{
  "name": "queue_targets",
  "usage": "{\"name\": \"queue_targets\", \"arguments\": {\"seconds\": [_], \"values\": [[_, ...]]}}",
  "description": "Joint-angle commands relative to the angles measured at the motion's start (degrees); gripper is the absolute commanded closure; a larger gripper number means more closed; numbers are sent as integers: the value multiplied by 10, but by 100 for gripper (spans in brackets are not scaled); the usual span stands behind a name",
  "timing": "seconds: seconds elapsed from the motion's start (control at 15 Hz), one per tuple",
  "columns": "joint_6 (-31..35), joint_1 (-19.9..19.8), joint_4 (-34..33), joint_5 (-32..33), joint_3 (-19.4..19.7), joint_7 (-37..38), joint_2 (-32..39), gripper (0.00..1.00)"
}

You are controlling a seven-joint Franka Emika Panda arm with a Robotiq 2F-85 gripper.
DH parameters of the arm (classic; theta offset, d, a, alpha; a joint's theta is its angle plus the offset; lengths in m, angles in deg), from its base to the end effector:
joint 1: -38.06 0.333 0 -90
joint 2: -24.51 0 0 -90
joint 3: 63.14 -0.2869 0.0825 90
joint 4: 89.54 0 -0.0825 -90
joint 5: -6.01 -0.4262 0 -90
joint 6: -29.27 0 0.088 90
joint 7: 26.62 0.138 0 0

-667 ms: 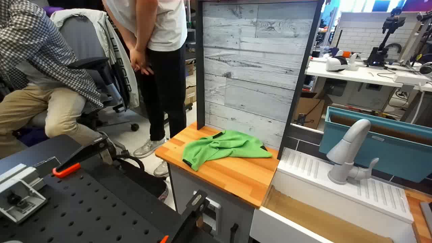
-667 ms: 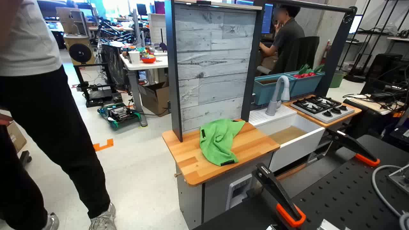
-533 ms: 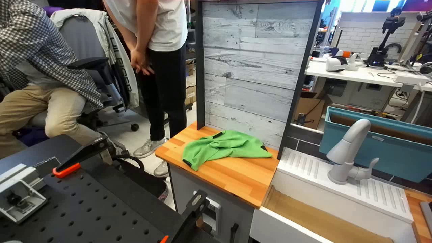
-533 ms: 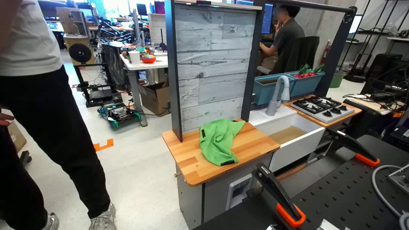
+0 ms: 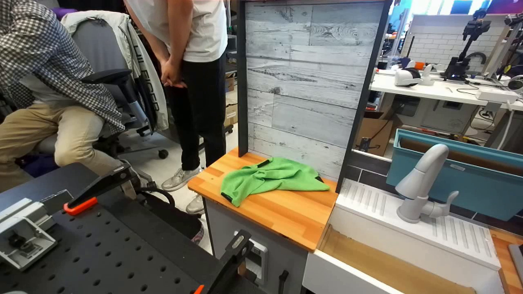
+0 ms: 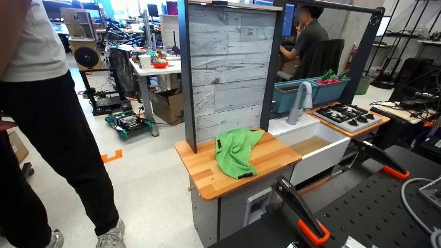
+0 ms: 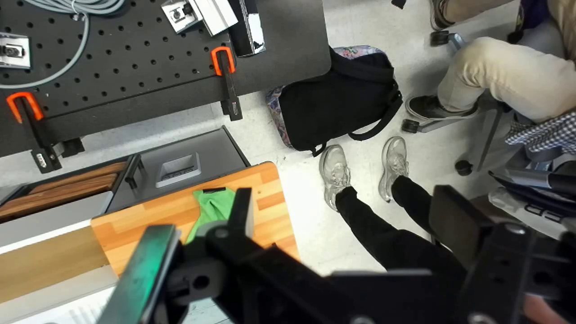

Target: Fold the towel in half and then slide it to the right

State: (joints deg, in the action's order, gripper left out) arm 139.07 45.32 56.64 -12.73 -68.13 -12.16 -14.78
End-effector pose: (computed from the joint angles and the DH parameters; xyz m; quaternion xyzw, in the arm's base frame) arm 0.3956 0.1161 0.4314 -0.9884 0.0795 0.0033 0.1298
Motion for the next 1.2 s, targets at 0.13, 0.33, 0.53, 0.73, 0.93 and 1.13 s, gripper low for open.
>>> {"name": "queue_targets", "arguments": {"seconds": [0.13,0.33,0.53,0.73,0.93,1.13], "values": [[-3,-10,-2,-5,-8,-5,0,0],[-3,-10,-2,-5,-8,-5,0,0],[28,-19,2,7,-11,-9,20,0],[81,-28,9,13,-9,-20,54,0],[141,-35,11,23,-5,-29,108,0],[184,-46,2,48,4,-47,181,0]]}}
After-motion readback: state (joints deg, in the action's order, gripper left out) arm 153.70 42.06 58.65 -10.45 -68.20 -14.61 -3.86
